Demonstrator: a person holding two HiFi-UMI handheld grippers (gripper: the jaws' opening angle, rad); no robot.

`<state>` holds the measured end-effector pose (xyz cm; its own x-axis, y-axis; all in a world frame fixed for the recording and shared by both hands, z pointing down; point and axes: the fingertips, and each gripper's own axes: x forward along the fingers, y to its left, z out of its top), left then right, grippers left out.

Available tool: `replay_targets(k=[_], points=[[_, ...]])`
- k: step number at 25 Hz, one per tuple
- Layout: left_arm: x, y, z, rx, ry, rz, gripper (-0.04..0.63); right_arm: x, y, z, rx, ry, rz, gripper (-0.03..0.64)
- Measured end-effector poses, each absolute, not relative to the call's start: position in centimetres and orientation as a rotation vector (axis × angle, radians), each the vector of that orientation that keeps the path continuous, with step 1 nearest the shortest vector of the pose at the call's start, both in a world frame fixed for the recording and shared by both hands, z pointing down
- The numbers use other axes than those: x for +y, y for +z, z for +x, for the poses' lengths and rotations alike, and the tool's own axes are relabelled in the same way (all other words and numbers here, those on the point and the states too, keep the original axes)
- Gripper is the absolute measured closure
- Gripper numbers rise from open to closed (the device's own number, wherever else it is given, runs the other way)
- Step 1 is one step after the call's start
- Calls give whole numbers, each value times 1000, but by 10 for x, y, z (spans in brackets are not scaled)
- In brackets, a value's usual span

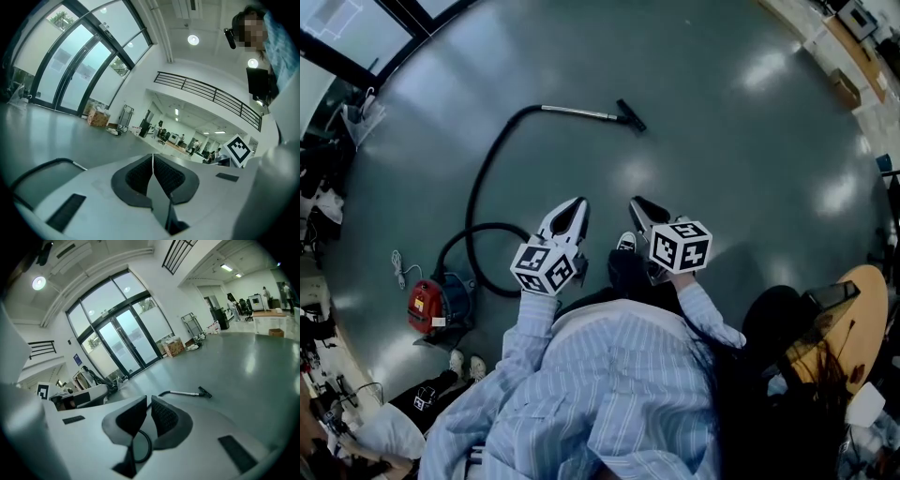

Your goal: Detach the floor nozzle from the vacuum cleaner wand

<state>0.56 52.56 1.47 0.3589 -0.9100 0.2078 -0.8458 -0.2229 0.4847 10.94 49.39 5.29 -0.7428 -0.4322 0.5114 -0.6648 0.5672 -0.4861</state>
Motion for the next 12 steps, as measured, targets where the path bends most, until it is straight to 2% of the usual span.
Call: replay_targets(k=[12], points=[[435,14,14,-1519,-168,2075,581,402,67,115,-2431,1054,860,583]])
